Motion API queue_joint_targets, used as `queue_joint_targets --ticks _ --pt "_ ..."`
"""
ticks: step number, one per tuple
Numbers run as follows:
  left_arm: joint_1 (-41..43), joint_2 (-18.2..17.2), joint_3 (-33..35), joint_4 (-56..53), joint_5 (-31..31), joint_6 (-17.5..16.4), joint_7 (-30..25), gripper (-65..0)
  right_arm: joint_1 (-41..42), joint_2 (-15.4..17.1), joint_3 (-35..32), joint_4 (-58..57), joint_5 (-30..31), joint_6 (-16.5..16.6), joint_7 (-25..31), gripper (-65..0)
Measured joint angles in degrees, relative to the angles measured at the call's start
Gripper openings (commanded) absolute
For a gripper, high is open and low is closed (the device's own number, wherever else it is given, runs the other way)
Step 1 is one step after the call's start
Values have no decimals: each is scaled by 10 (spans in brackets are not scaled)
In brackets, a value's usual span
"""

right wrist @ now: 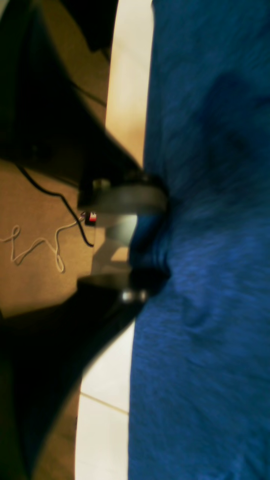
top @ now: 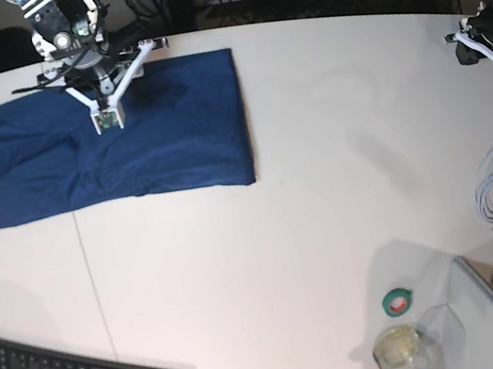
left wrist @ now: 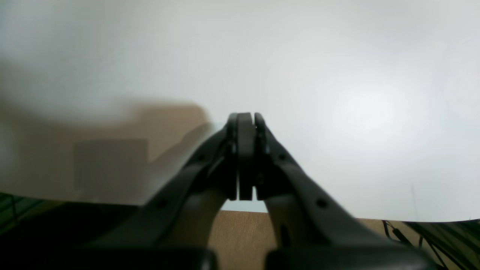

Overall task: Layout the t-shirt on the table in an organized manner, then fold the t-shirt properly
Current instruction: 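Pat the shirt surface with the right gripper, flattening the fold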

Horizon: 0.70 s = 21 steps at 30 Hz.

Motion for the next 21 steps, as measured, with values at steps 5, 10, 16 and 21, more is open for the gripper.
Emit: queue_joint_targets --ticks 5,10,16,21 --pt "0 -1 0 0 0 0 0 -650 11 0 0 -19 -1 0 9 -587" --pt "0 -1 0 0 0 0 0 -650 -5 2 0 14 -1 0 6 -591" --pt "0 -1 0 0 0 0 0 -650 -3 5 0 22 -1 0 8 -620" --pt "0 -1 0 0 0 0 0 -650 6 11 0 22 -1 0 8 -621"
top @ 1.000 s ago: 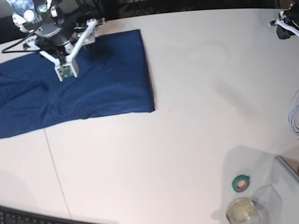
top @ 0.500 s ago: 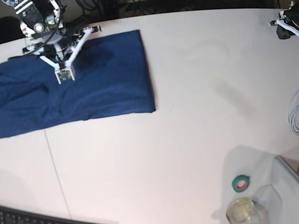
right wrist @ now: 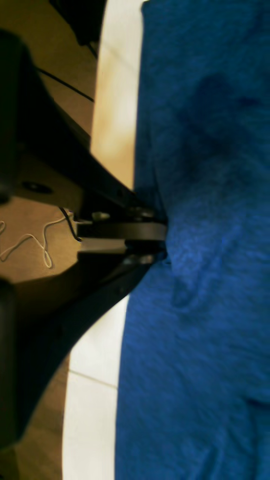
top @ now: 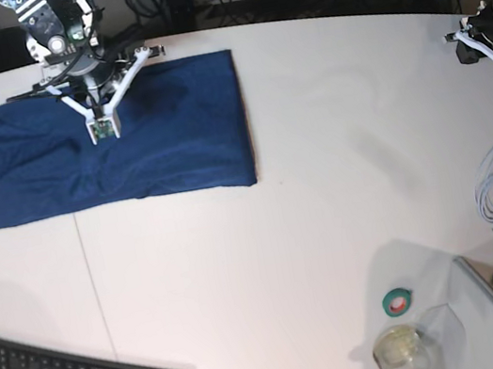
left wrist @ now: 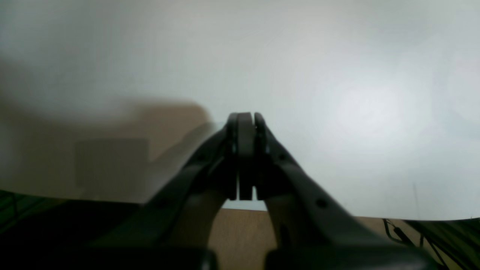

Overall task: Layout the t-shirt on the table in an organized manner, then fold the t-shirt properly
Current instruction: 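Pat the shirt surface with the right gripper, flattening the fold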

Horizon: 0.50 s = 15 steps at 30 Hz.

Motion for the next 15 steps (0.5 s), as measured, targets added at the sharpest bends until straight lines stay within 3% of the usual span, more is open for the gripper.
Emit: queue_joint_targets --ticks 9,15 --pt "0 0 0 0 0 0 0 -650 21 0 0 0 0 0 1 -623" --pt "0 0 0 0 0 0 0 -650 21 0 0 -4 0 0 41 -623"
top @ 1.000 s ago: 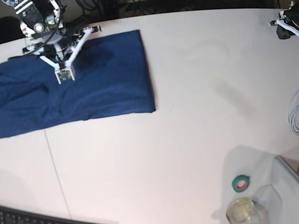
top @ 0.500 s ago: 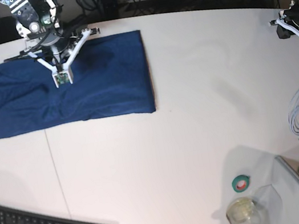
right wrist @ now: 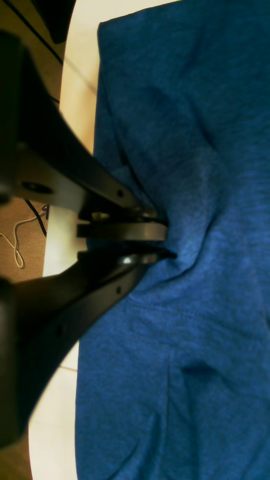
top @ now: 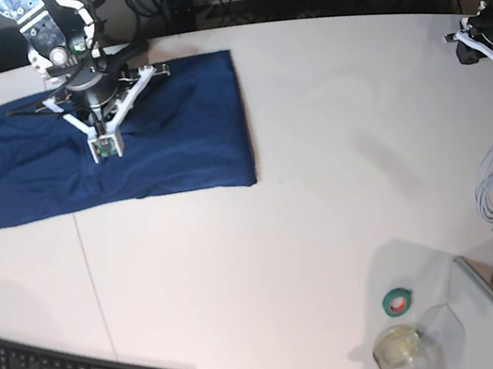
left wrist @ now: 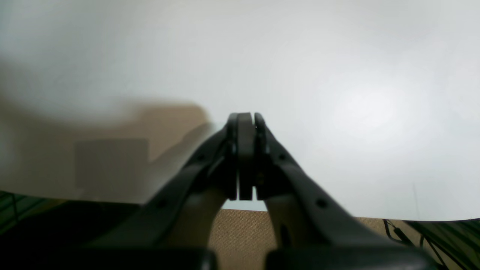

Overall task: Layout the t-shirt on the table in an organized manner, then fold the t-shirt properly
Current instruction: 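Pat the shirt surface with the right gripper, flattening the fold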

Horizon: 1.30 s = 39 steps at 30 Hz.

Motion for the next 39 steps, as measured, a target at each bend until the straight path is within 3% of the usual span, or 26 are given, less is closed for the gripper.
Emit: queue_joint_targets --ticks 7,9,12,14,22,27,31,36,39 --pt "0 1 0 0 0 0 0 -650 11 0 0 -65 3 0 5 -609" --pt "0 1 0 0 0 0 0 -650 14 0 0 -66 2 0 3 -552" --pt "0 2 0 0 0 0 0 -650 -3 0 0 -37 0 0 -3 -386" --pt "0 2 0 0 0 0 0 -650 -27 0 0 0 2 -2 -9 -345" --pt "0 2 0 0 0 0 0 -650 -82 -1 25 101 2 0 -14 -347" --pt "0 2 0 0 0 0 0 -650 -45 2 42 98 0 -1 -13 -356" --pt "0 1 0 0 0 0 0 -650 -28 -2 40 57 5 0 -16 -426" --pt "0 1 0 0 0 0 0 -650 -16 -3 40 11 6 1 -17 -455" --pt "0 2 0 0 0 0 0 -650 -18 -3 42 11 7 1 -16 -591"
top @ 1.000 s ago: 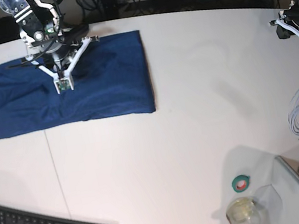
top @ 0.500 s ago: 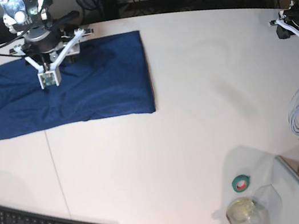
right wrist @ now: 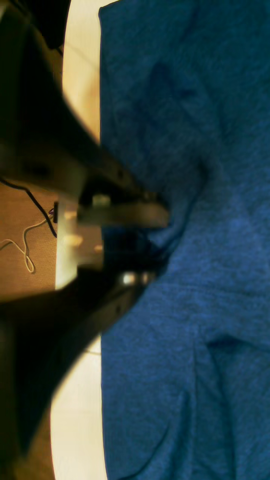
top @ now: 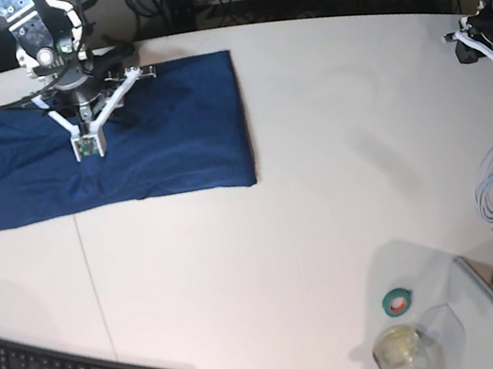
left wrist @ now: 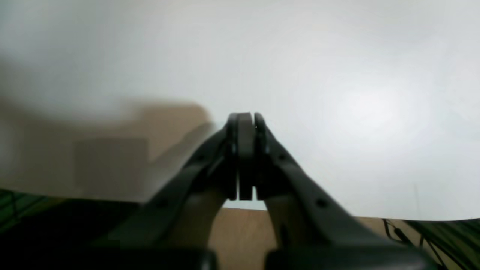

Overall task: Layout the t-shirt on the table in an organized manner, then fold the t-shirt properly
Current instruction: 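Pat the shirt surface with the right gripper, flattening the fold, then raise the right gripper off the shirt and move it aside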

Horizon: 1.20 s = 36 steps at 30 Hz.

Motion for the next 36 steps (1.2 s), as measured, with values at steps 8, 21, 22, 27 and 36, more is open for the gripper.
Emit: queue_joint_targets --ticks 8,21,22,27,36 --pt "0 0 0 0 0 0 0 -650 -8 0 2 -4 0 0 -33 -614" --pt "1 0 0 0 0 0 0 -650 -29 -5 156 79 21 5 -10 -486" --pt "2 0 2 0 0 0 0 -650 -25 -3 195 87 42 15 -6 -426" --pt "1 15 4 5 0 0 0 -650 36 -4 391 25 199 199 -28 -246" --pt "4 42 40 64 0 0 -1 -650 198 16 730 -163 234 472 -228 -149"
